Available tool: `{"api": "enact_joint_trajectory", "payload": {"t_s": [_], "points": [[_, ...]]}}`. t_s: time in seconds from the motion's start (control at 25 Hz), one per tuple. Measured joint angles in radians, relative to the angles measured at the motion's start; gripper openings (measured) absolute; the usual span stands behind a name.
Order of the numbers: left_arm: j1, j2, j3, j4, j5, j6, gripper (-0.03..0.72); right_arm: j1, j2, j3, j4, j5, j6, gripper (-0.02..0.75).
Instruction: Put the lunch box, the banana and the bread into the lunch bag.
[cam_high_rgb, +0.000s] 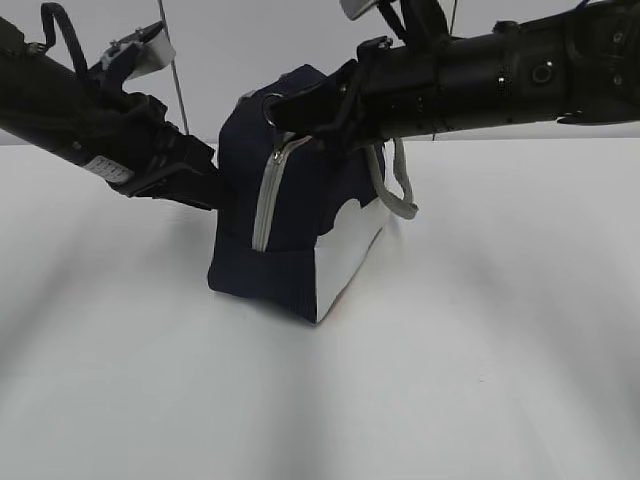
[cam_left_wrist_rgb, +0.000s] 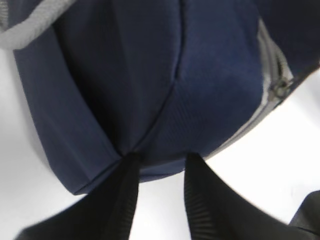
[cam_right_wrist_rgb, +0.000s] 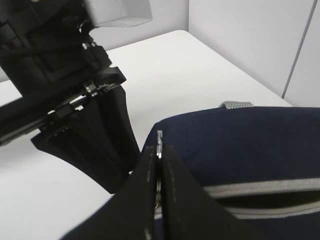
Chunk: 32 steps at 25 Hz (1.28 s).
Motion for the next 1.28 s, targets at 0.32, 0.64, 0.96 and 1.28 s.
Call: {"api": "enact_joint_trajectory", "payload": {"t_s": [0.32,0.64,0.96,1.28], "points": [[0.136,0.000,0.003,-0.234,0.180,0.335,0.237,0.000,0.007,0.000,-0.012,-0.002,0.013,-0.016],[0.301,0.000,0.132,-0.466,0.312,0.624,0.237,0.000,0.009,0.000,-0.012,-0.002,0.015,-0.016],[0.295,0.000,0.140,-0.450,0.293,0.641,0.235,0.000,0.014,0.000,-0.012,0.000,0.015,-0.016],[0.203,0.037,0.140,-0.456,0.199,0.645,0.352,0.000,0.015,0.000,-0.012,0.004,0.015,-0.016]]}}
